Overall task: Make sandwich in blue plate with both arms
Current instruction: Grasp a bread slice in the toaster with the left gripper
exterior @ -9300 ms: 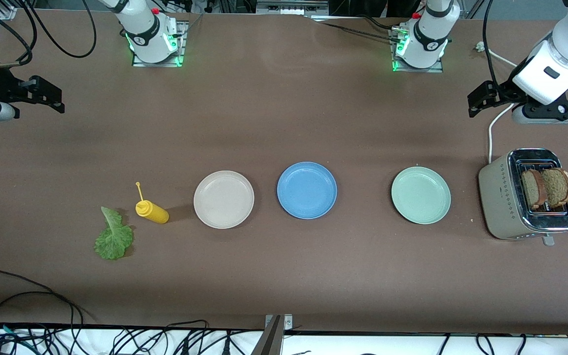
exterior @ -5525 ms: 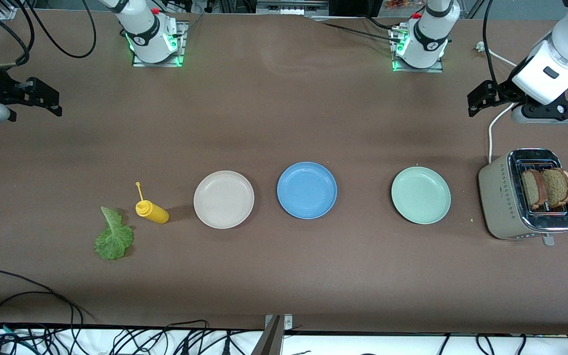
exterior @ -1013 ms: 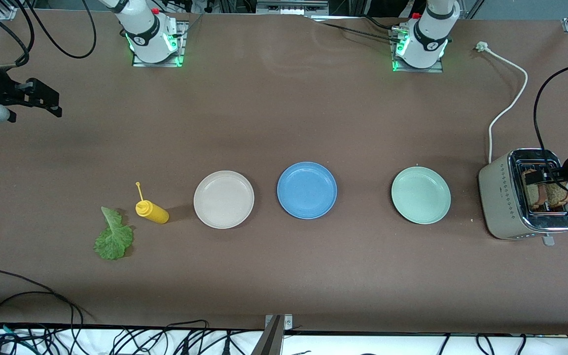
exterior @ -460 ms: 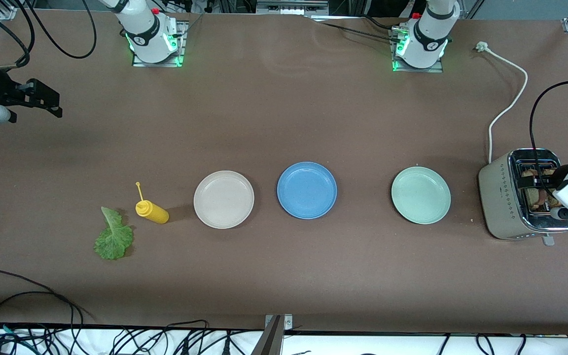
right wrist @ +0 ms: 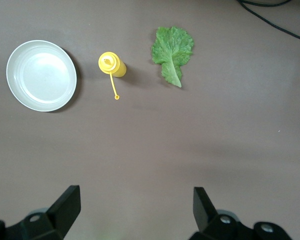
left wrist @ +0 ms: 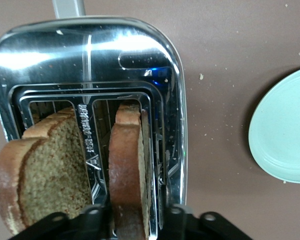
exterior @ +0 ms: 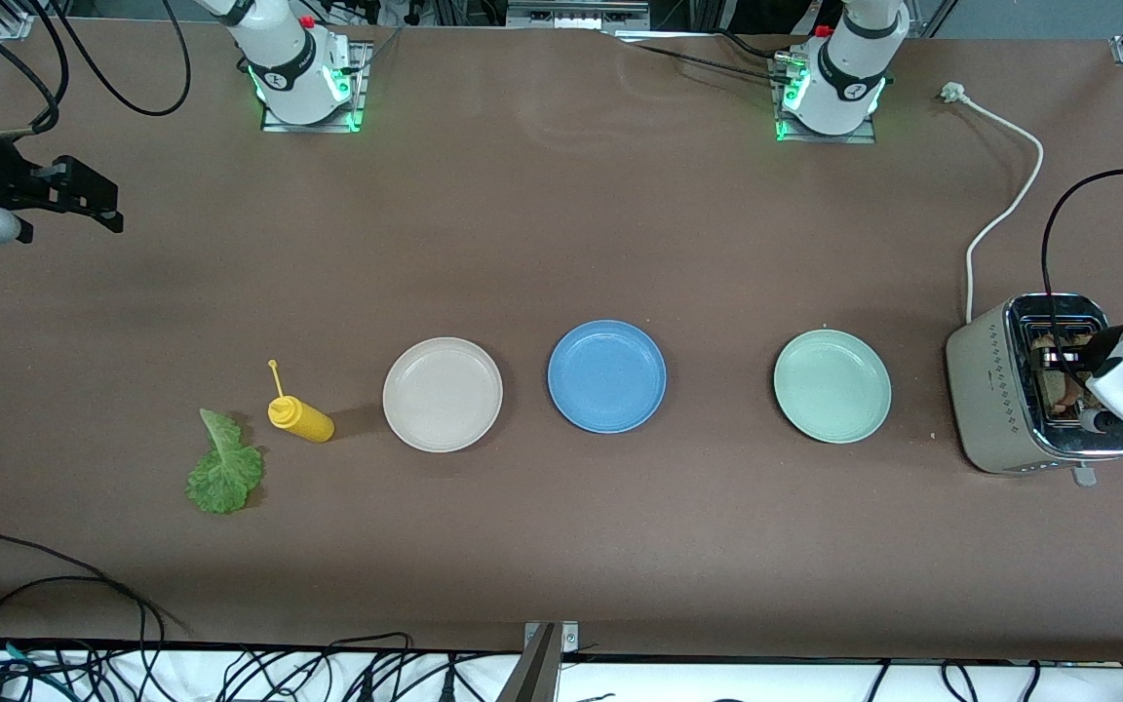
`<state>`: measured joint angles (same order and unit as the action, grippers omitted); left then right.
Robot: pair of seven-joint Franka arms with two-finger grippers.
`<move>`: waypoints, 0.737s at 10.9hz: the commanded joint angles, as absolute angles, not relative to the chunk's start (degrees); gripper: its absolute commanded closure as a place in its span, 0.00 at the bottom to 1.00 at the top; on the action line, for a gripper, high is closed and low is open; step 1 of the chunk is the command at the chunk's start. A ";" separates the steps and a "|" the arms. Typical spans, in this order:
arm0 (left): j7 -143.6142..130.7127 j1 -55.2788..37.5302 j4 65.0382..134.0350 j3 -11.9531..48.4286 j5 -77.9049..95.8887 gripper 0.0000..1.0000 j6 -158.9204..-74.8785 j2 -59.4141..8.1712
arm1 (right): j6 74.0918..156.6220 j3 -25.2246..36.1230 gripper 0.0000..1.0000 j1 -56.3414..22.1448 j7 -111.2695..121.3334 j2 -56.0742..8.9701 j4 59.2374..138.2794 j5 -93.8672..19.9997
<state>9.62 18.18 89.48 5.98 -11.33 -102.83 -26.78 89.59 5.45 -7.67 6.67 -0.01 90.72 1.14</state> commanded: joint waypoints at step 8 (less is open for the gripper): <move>10.02 15.31 88.24 7.38 -13.45 1.00 -93.62 -17.42 | 89.30 5.45 0.00 -7.74 5.71 -0.35 89.65 1.41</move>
